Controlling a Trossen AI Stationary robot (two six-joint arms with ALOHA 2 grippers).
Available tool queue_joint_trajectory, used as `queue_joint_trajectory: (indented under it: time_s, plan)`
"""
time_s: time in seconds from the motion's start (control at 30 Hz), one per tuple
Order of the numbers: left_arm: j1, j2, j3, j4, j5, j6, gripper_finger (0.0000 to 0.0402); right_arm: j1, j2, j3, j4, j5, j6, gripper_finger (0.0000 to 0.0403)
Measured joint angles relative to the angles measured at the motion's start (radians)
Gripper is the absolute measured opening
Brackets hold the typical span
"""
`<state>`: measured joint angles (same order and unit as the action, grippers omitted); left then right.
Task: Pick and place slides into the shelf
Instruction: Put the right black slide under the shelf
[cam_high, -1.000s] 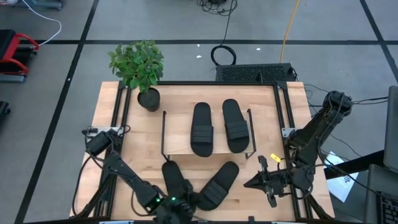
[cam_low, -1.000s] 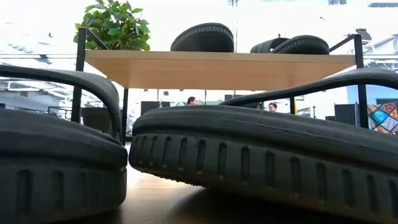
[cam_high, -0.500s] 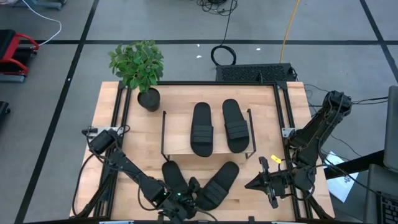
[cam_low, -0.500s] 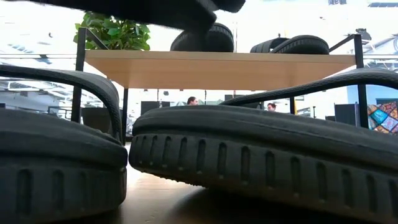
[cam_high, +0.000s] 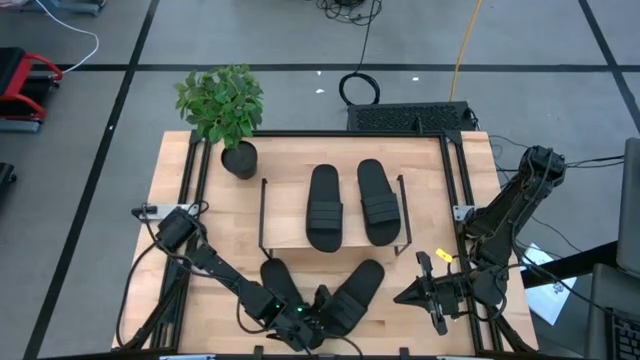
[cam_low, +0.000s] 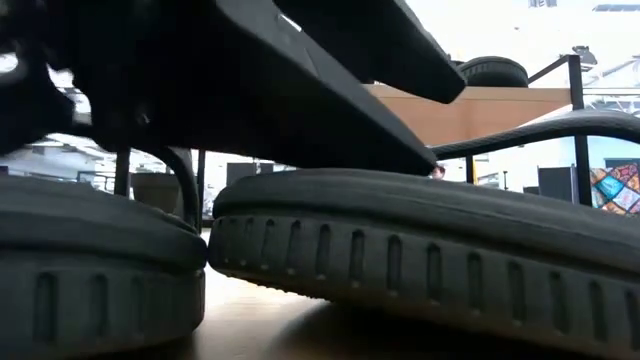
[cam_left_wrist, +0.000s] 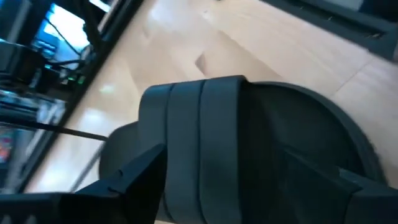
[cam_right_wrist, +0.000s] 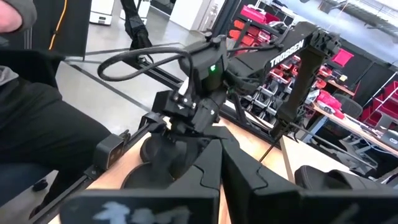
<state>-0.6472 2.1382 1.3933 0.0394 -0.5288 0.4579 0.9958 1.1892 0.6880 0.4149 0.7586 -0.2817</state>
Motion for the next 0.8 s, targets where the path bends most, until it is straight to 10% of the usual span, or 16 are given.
queue_joint_trajectory:
  time_s: [0.6, 0.8]
  plan:
    - [0.073, 0.040, 0.000, 0.014, -0.073, 0.041, 0.0262, -0.001, 0.000, 0.000, -0.001, 0.000, -0.009, 0.0000]
    - [0.065, 0.047, 0.001, 0.012, -0.018, 0.062, 0.0136, -0.001, 0.000, 0.000, -0.006, 0.000, -0.010, 0.0000]
